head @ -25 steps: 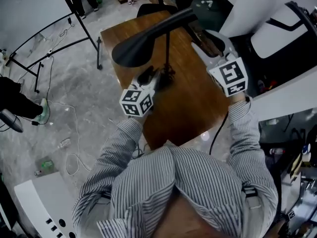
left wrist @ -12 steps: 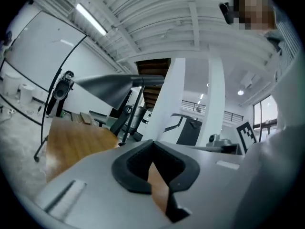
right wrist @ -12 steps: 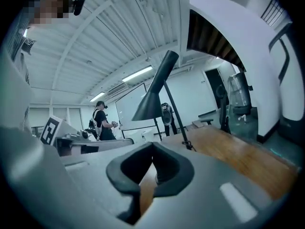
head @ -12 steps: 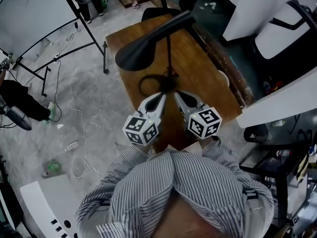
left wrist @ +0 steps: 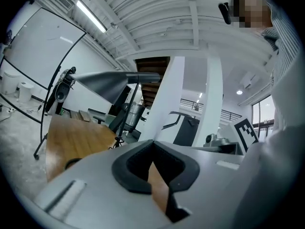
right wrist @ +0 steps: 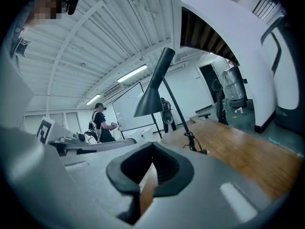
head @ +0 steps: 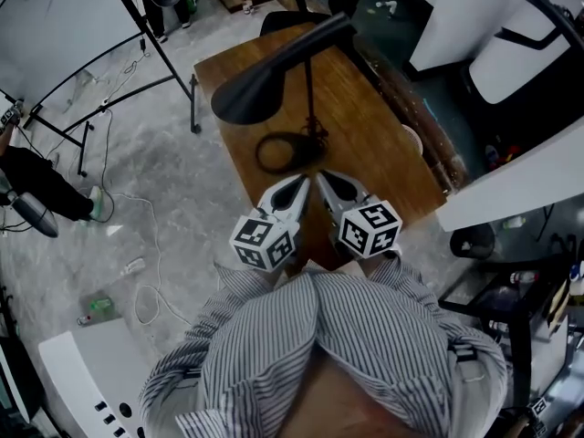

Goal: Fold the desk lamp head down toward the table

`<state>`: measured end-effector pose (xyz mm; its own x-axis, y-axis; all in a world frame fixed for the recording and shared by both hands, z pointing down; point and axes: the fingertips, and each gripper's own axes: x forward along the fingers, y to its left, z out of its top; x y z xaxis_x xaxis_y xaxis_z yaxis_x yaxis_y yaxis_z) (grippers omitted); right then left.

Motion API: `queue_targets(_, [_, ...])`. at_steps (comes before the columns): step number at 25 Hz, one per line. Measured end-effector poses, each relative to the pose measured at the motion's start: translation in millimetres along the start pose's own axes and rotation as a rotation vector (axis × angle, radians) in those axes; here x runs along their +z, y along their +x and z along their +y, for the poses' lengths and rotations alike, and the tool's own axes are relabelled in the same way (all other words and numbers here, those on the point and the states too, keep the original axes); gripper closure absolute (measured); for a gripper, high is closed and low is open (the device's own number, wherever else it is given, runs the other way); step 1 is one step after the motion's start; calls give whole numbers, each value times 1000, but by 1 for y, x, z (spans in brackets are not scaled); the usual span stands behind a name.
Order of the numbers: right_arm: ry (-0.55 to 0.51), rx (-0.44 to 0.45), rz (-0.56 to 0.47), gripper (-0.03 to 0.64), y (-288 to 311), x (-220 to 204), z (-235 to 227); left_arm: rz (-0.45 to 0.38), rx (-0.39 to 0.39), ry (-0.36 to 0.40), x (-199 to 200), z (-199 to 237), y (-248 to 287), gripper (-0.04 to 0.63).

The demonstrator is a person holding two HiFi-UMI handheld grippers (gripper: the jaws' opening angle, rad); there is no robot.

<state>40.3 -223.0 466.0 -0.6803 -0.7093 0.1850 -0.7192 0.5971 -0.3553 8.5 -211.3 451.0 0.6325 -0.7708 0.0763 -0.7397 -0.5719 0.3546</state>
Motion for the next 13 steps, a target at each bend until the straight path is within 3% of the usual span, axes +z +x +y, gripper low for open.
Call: queue_targets(13, [-1,-15,13,617,-5,-4,-4,-14,32,-10,2,4,1,592])
